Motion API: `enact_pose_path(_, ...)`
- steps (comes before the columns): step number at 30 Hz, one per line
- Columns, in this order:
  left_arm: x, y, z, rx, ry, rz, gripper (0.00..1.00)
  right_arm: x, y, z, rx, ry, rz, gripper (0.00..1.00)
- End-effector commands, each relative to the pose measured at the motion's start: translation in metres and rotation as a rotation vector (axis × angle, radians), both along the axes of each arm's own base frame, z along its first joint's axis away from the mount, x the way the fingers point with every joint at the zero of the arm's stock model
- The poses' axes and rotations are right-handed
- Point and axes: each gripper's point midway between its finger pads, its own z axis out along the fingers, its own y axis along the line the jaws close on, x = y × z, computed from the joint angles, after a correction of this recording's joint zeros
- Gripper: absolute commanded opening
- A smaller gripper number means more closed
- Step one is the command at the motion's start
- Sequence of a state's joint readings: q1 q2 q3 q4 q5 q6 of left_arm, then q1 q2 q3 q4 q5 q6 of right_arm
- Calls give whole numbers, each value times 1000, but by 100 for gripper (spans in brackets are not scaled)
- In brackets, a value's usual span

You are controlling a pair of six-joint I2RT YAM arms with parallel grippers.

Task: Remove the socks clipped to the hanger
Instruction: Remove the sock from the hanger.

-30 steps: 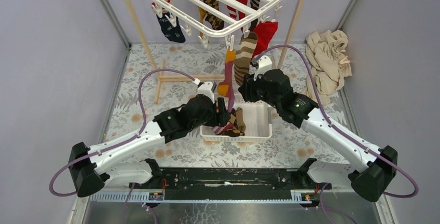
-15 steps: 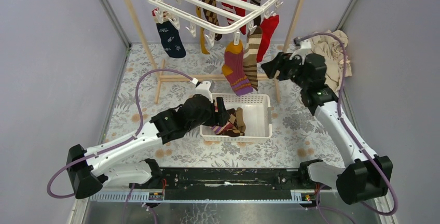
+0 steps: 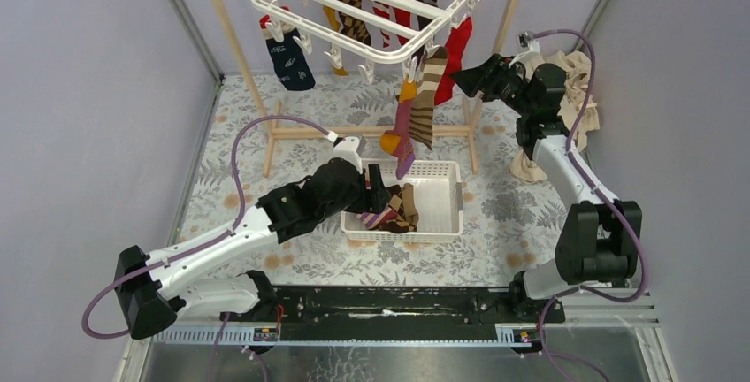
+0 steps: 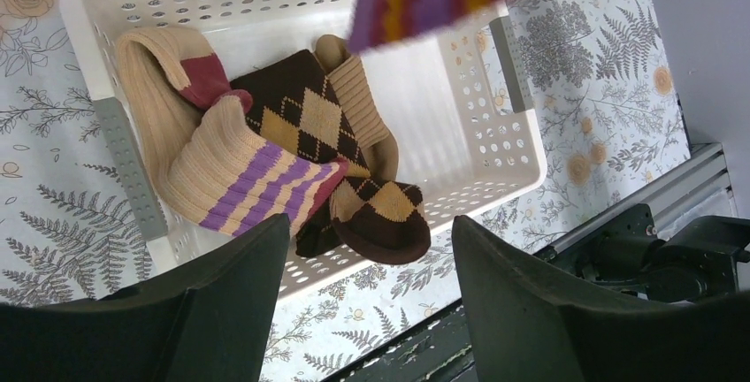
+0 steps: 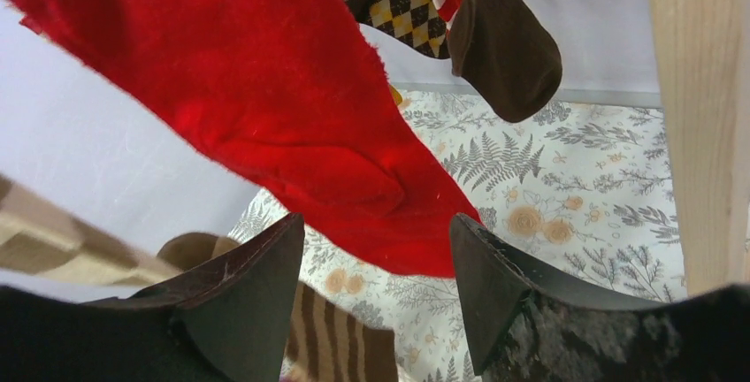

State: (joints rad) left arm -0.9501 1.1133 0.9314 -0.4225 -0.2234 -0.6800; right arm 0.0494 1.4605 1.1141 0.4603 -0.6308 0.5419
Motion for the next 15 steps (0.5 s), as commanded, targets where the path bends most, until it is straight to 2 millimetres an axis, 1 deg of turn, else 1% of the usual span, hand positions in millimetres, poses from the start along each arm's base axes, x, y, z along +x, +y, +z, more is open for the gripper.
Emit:
enact_pose_path(1, 5, -3, 10, -3, -26, -22, 75, 13, 6, 37, 15, -140, 40, 69)
enact_pose_path(4, 6, -3, 9, 4, -26, -32, 75, 26, 6, 30, 3, -147, 36, 70)
enact_pose_path(7, 7, -4, 8, 6, -24, -40, 74, 33, 13, 29, 12, -165, 93, 71)
enact_pose_path(10, 7, -5, 6, 12, -20, -50, 74, 34, 25, 33, 51, -182, 189, 71)
enact_pose_path(11, 8, -5, 5, 15, -19, -51, 74, 32, 29, 32, 74, -171, 221, 70)
enact_pose_path(12, 8, -5, 5, 14, -17, -52, 74, 33, 27, 29, 80, -162, 210, 71)
enact_pose_path(13, 9, -5, 5, 15, -17, -52, 74, 30, 23, 30, 74, -167, 174, 71)
enact_pose_path(14, 9, -5, 4, 17, -15, -51, 74, 29, 17, 26, 56, -160, 119, 71)
enact_pose_path(15, 9, -6, 3, 15, -15, -53, 74, 29, 7, 22, 29, -148, 36, 71)
